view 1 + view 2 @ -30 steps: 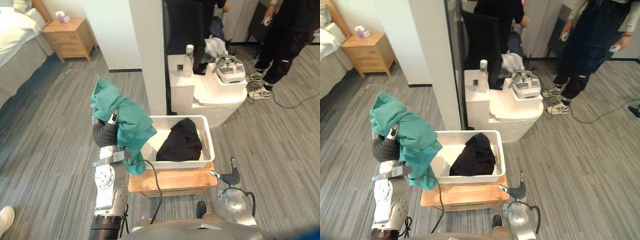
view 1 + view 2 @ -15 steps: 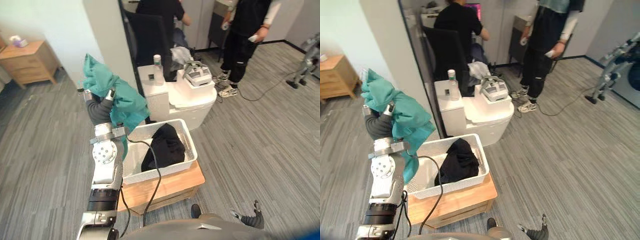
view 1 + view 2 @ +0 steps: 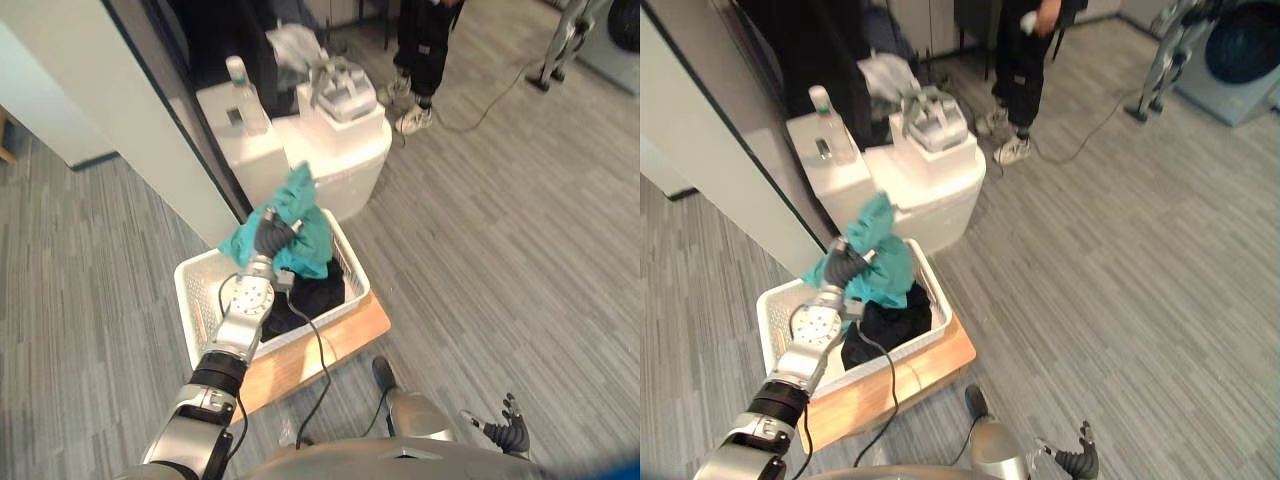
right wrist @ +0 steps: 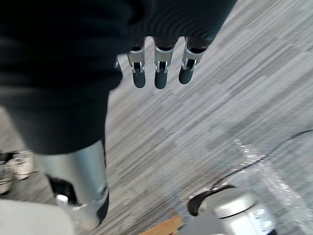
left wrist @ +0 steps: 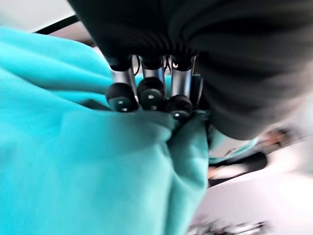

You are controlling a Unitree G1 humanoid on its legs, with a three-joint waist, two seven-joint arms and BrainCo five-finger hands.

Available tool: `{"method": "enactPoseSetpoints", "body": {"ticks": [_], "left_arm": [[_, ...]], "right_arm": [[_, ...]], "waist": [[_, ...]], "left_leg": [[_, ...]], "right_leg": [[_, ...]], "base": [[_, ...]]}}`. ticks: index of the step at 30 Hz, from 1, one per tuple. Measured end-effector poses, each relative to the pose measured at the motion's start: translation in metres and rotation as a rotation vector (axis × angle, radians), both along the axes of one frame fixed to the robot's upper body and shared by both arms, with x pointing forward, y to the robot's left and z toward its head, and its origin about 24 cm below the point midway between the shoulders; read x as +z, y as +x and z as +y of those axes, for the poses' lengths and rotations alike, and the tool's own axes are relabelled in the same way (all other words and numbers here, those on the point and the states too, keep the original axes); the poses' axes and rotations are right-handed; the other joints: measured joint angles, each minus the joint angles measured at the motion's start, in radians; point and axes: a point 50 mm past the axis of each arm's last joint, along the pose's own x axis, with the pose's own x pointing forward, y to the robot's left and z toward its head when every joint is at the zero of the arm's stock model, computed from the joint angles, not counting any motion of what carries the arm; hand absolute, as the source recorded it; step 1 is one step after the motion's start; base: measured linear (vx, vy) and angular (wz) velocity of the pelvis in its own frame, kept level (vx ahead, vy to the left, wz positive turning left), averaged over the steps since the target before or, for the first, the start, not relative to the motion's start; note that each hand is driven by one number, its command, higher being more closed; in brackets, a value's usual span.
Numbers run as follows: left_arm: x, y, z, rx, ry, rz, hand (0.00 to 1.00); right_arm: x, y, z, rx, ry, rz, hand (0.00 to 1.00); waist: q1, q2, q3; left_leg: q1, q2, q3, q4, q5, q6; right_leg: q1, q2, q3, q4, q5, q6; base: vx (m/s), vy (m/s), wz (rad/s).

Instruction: Tidy the bed and pick cloth on bed and put in laundry

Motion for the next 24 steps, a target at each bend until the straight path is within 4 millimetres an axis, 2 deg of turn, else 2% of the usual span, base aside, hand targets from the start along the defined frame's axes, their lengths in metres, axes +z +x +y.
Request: {"method": "enactPoseSetpoints", "body": {"ticks": [4,7,12,13,16,24], "left_arm": [[-0.018,-0.015,-0.007,0.006,-0.015,0.062,1.00],[-0.034,-0.023,-0.002,0.023,0.002,0.133,1.00],[-0.070,-0.053,0.008,0.076,0.061,0.292,1.00],[-0.076,-0.059,0.010,0.099,0.070,0.321,0.00],[-0.087,-0.071,0.022,0.218,0.111,0.362,0.00],[-0.095,-0.081,0.047,0.433,0.125,0.419,0.00]], "right_arm": [[-0.001,0.007,0.002,0.007,0.006,-0.003,0.00],[0.000,0.019,0.003,0.017,0.008,-0.022,0.00],[0.000,0.026,0.004,0.025,0.011,-0.032,0.00],[-0.001,0.025,0.003,0.025,0.010,-0.031,0.00],[-0.001,0.023,0.002,0.027,0.005,-0.034,0.00],[-0.002,0.019,0.002,0.040,0.004,-0.026,0.00]], "waist": [[0.001,0.016,0.022],[0.002,0.022,0.048],[0.006,0.028,0.062],[0.006,0.028,0.062],[0.006,0.028,0.063],[0.016,0.038,0.059]], "left_leg": [[-0.001,0.001,0.000,0.028,0.000,0.000],[-0.002,-0.002,-0.004,0.045,-0.001,0.001],[-0.035,-0.002,-0.016,0.064,-0.030,0.014],[-0.033,-0.002,-0.016,0.065,-0.030,0.014],[-0.033,0.001,-0.015,0.068,-0.034,0.012],[-0.029,0.016,-0.009,0.064,-0.033,0.006]], "right_leg": [[-0.002,-0.001,-0.005,0.033,-0.014,-0.003],[-0.002,-0.015,-0.020,0.061,-0.034,0.002],[-0.025,-0.024,-0.033,0.062,-0.047,0.011],[-0.024,-0.023,-0.033,0.064,-0.047,0.011],[-0.017,-0.024,-0.040,0.063,-0.048,0.011],[-0.014,-0.011,-0.041,0.060,-0.043,0.004]], "base": [[0.06,0.009,0.03],[-0.02,-0.001,0.12],[-0.06,-0.020,0.10],[-0.06,-0.039,0.02],[-0.08,-0.042,0.01],[-0.02,-0.041,-0.02]]}}
